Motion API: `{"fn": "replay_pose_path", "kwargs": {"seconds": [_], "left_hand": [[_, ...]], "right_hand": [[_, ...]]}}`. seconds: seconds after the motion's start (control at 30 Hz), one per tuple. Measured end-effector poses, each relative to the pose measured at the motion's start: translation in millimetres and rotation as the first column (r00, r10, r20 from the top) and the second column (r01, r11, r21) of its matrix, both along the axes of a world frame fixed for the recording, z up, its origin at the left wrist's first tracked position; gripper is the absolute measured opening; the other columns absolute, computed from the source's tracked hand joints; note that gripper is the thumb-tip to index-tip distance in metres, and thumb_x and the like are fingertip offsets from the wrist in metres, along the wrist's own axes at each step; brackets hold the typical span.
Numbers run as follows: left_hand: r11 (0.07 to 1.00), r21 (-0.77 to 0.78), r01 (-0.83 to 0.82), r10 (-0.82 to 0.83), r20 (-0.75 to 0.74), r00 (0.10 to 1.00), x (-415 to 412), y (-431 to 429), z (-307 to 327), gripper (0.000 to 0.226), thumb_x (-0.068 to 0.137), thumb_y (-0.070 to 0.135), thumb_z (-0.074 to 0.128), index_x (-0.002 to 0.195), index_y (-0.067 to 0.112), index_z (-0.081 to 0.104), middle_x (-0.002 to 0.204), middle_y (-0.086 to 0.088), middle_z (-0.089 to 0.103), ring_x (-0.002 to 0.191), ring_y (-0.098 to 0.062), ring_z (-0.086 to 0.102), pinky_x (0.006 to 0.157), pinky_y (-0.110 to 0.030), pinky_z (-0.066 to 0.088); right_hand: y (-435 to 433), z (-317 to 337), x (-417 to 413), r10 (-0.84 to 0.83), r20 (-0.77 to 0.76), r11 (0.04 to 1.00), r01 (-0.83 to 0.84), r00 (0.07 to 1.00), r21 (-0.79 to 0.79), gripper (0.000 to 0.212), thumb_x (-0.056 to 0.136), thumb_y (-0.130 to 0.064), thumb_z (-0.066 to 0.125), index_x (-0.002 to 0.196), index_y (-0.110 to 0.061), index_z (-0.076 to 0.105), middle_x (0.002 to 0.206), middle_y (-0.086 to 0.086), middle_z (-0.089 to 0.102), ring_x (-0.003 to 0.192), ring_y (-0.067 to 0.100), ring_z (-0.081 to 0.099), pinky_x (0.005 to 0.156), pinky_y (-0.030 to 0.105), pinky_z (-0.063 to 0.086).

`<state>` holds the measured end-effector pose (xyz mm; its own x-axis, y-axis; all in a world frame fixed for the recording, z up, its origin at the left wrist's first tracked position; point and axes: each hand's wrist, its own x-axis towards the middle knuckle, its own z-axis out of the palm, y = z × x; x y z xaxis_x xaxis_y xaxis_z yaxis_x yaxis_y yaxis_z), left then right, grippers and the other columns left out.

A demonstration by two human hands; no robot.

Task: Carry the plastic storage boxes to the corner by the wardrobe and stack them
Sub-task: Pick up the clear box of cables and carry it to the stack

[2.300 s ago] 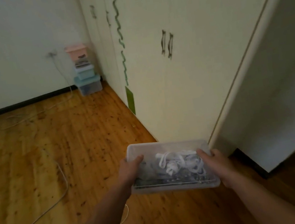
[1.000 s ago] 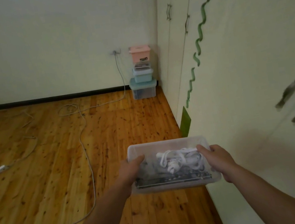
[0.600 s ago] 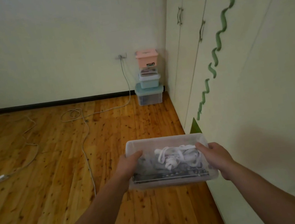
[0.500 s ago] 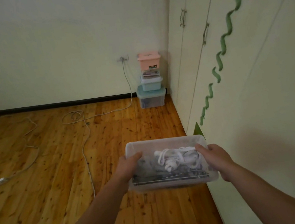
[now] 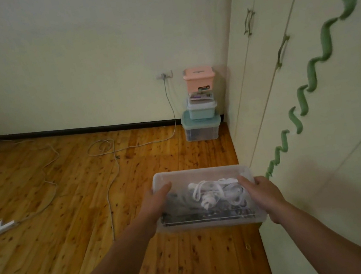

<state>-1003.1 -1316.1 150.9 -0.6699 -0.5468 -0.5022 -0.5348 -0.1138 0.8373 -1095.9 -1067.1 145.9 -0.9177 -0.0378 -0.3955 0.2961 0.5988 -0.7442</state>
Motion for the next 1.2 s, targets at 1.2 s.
{"fn": "replay_pose_path", "kwargs": {"seconds": [1.2], "left_hand": [[0.989,0.069,0.127,-0.123,-0.063,0.990,-379,-193,17,0.059,0.089,0.047,0.059,0.137,0.014,0.045,0.119,-0.008,0.059,0.087,-0.019,0.058,0.053,-0.029,0.048]], "right_hand": [[-181,28,-366,-0.084,-0.042,0.996,0.084,0.996,0.000,0.060,0.088,-0.059,0.050,0.125,-0.013,0.056,0.106,0.006,0.062,0.088,0.023,0.060,0.073,0.036,0.053]]}}
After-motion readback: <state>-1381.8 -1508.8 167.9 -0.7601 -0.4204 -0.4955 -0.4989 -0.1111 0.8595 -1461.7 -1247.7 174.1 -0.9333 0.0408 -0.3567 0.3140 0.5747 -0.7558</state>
